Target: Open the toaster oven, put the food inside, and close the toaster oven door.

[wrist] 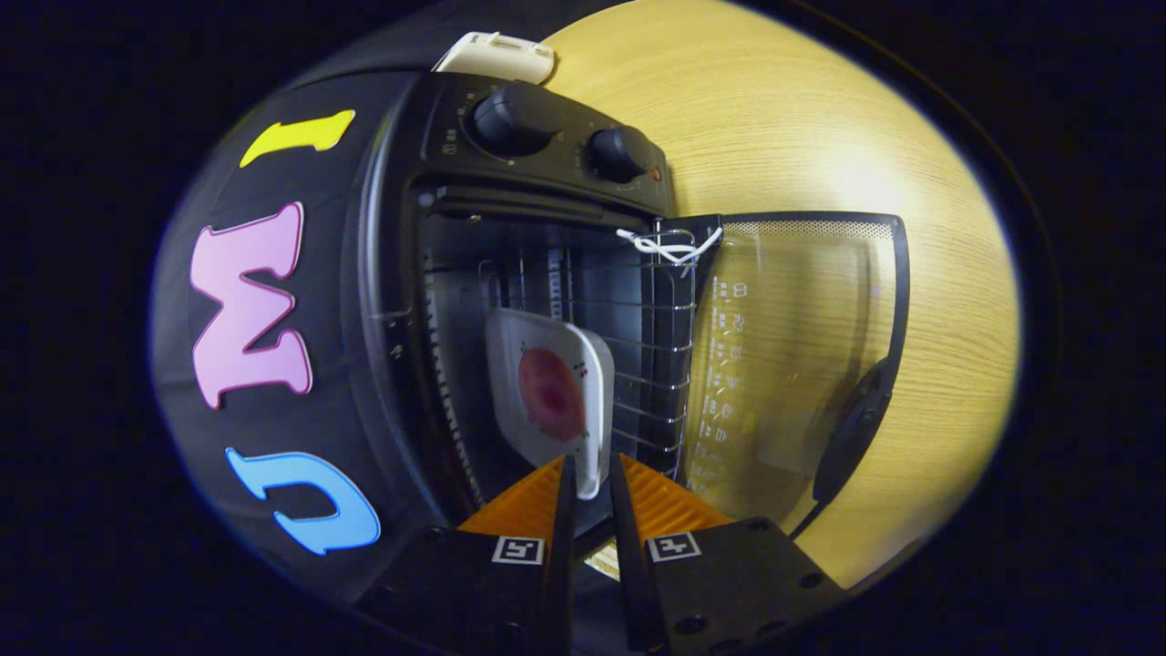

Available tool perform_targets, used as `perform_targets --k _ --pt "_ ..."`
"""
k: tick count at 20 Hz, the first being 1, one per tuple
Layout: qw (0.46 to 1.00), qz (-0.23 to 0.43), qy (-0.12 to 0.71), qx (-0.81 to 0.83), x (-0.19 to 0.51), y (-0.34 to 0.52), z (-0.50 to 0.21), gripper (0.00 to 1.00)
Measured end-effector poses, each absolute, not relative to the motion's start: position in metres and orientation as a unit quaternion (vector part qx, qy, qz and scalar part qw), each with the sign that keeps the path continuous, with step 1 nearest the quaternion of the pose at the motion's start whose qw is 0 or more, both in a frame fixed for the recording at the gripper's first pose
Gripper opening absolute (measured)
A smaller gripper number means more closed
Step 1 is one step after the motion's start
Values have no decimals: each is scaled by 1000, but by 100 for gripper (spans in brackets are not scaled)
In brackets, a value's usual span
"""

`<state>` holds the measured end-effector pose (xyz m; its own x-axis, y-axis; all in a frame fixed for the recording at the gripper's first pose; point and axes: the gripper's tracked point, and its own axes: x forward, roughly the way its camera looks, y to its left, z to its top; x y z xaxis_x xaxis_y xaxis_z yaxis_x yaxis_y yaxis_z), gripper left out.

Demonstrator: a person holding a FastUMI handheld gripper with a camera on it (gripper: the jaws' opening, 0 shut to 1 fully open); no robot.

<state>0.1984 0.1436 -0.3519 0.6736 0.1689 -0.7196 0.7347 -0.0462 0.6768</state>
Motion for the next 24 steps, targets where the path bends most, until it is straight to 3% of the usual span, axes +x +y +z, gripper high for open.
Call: perform_targets --k 2,3,6,7,8,9,16,20,24 --pt "669 -177 340 637 174 142 -328 27" --pt "697 -149 353 606 161 145 -324 32" --pt "760 -102 389 511 105 140 -327 76" --pt "776 -91 402 478 88 140 -332 77" --pt "791 -75 416 443 72 140 -338 93" --pt "805 -60 428 407 60 140 -342 98" --pt "878 -2 457 140 26 134 -382 99" --pt "877 28 479 33 22 148 -413 100" --pt "862 0 505 38 29 150 -444 100"
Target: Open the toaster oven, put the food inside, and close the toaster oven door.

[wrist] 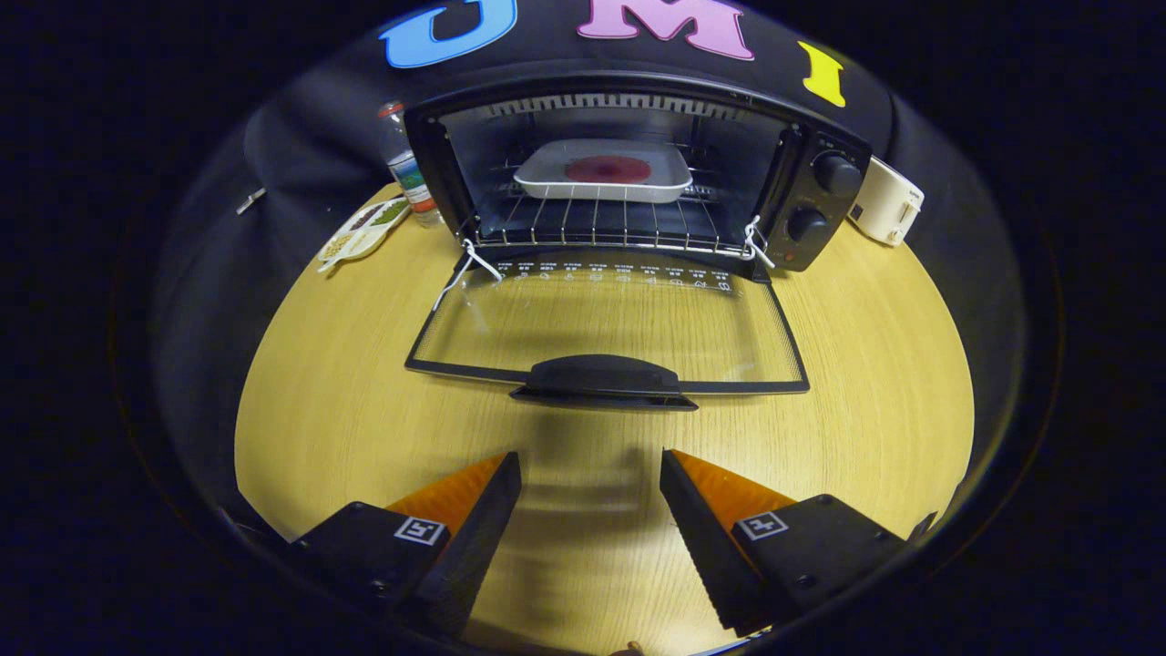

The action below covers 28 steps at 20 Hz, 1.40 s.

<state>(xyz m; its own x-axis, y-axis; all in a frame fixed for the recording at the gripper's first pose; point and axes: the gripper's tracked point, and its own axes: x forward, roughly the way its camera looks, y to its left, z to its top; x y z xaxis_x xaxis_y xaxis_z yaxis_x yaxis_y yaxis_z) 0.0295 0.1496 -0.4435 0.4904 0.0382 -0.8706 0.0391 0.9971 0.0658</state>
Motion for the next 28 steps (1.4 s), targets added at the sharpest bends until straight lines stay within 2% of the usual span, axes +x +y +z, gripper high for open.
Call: perform_targets --k 9,15,22,28 --pt "858 -46 508 57 61 140 -464 99" --pt "864 -29 496 80 58 144 -443 98" --pt "893 -8 439 103 62 146 -400 98" --pt "928 7 356 109 85 147 -344 99"
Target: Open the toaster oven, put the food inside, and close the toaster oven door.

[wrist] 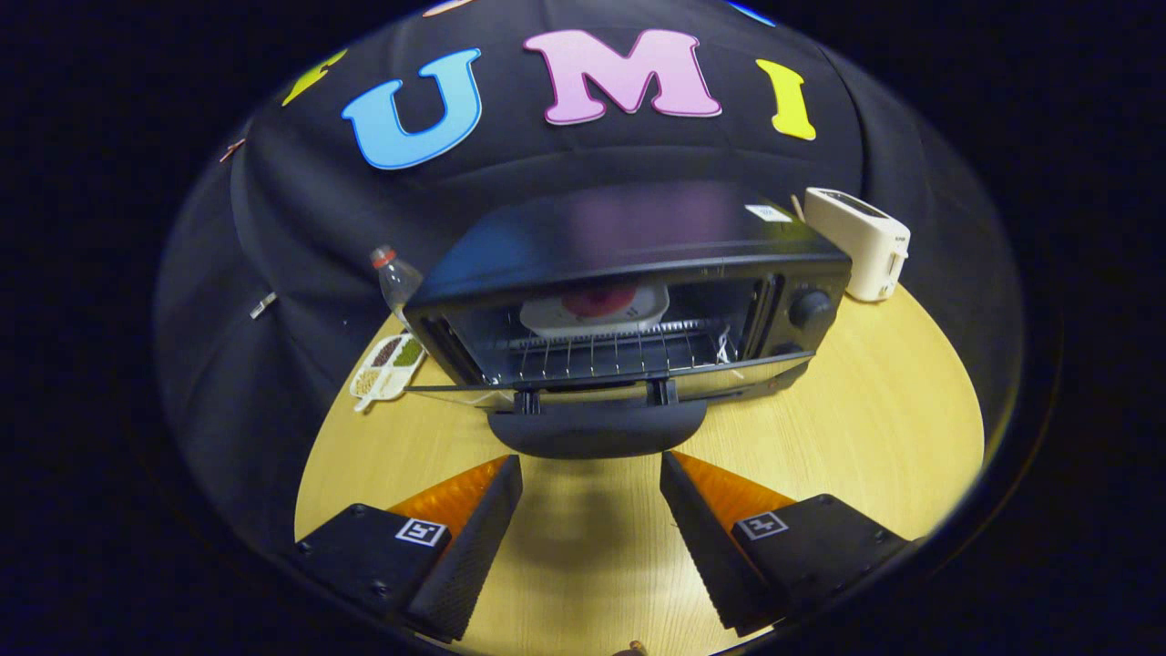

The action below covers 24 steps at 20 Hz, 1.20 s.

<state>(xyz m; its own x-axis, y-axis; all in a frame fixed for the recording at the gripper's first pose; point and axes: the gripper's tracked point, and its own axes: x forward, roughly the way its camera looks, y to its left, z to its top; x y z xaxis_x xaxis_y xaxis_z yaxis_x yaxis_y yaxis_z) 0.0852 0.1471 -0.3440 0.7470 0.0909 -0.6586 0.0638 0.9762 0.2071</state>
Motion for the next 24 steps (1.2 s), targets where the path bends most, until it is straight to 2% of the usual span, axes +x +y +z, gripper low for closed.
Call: perform_targets --k 9,18,24 --pt "966 67 237 80 59 132 -263 99" --pt "990 27 105 95 -3 45 -155 99" --pt "994 14 73 77 -49 6 -130 99"
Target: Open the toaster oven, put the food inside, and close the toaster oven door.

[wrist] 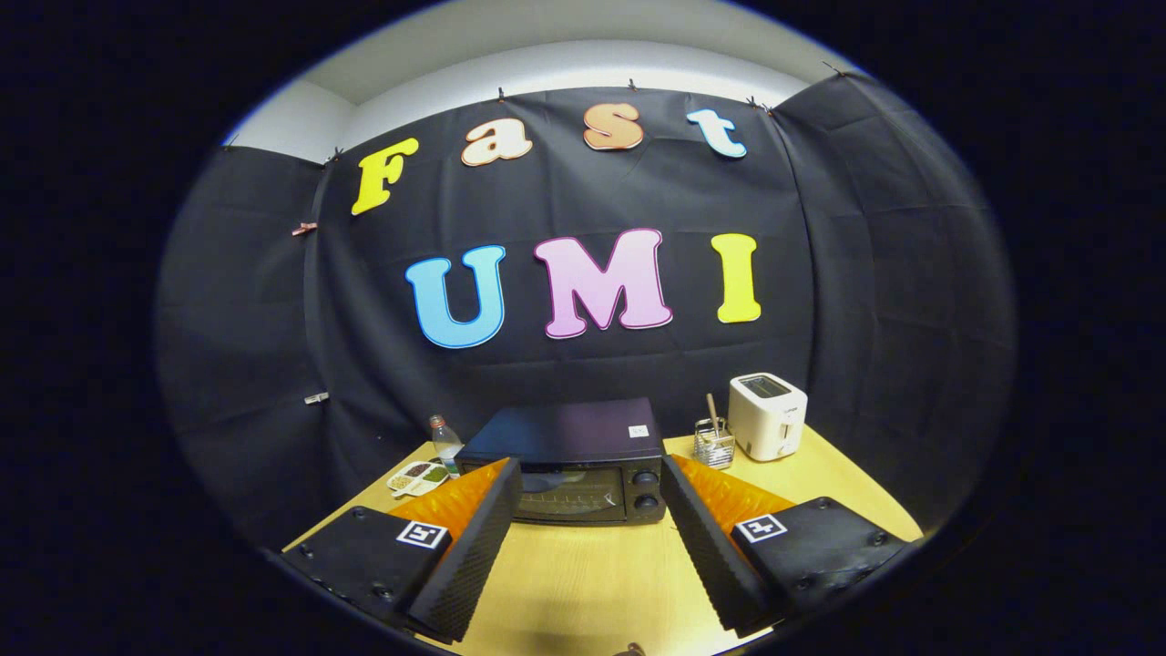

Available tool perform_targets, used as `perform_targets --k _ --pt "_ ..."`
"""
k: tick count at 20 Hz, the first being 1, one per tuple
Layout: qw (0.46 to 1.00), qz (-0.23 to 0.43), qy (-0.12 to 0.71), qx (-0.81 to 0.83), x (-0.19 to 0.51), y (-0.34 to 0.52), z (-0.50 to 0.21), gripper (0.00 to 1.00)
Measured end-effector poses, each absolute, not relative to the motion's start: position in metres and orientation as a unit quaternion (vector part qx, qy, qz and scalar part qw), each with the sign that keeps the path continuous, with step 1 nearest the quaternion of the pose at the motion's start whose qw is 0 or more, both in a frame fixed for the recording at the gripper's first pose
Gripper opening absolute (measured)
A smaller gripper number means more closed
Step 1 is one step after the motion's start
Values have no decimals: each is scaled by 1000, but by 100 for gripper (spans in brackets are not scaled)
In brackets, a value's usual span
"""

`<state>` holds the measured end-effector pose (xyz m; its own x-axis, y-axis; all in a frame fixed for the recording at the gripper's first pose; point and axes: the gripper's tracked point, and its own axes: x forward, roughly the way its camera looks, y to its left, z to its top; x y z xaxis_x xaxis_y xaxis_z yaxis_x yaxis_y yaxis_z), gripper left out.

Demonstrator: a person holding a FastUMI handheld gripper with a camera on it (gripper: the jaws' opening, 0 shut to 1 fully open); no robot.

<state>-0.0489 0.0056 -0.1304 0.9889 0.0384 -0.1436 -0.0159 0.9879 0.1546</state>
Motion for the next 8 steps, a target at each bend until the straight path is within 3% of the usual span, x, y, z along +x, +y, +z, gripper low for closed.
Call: perform_targets --k 8 --pt "994 14 66 86 -70 -11 -125 99"
